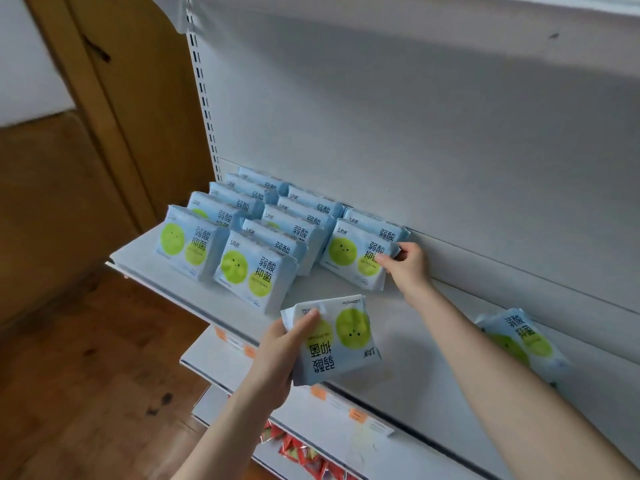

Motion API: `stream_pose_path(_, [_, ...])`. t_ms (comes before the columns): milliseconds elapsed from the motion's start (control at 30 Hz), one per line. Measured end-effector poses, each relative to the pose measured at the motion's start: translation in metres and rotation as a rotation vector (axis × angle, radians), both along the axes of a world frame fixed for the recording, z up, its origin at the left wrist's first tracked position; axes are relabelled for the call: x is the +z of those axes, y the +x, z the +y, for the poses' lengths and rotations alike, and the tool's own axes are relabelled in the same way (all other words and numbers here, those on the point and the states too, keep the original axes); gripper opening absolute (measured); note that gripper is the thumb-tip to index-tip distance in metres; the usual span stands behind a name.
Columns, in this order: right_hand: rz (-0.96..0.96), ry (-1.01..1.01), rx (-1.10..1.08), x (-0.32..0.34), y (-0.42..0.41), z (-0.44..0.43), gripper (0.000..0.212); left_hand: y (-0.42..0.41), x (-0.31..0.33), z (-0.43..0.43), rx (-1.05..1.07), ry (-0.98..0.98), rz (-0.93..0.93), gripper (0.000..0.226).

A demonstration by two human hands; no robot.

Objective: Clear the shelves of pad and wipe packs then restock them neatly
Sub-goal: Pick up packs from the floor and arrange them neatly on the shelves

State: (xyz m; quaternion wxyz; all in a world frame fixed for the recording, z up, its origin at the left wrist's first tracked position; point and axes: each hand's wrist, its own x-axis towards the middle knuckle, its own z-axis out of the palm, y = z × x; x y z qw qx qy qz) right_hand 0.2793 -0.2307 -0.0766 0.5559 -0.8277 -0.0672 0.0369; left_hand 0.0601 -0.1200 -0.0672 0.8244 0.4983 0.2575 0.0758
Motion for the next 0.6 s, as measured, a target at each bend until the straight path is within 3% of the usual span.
stream_pose_path(167, [0.026, 0.041, -0.068, -0.002, 0.0, 0.001, 0.036, 0.005, 0.0, -0.002, -0.013, 0.008, -0.014, 0.016])
stream_pose_path(367, [0.12, 0.197, -0.136, 0.025, -0.034, -0.021, 0.039, 0.015, 0.003, -0.009, 0.004, -0.036, -0.054, 0.018])
stream_pose_path(467, [0.218, 0.235, -0.011, 0.037, -0.061, -0.039, 0.009, 0.021, 0.006, -0.015, 0.001, -0.065, -0.093, 0.019])
stream_pose_path(600, [0.413, 0.174, 0.248, 0.051, -0.099, -0.063, 0.017, 0.027, 0.011, -0.024, -0.018, -0.108, -0.162, 0.026])
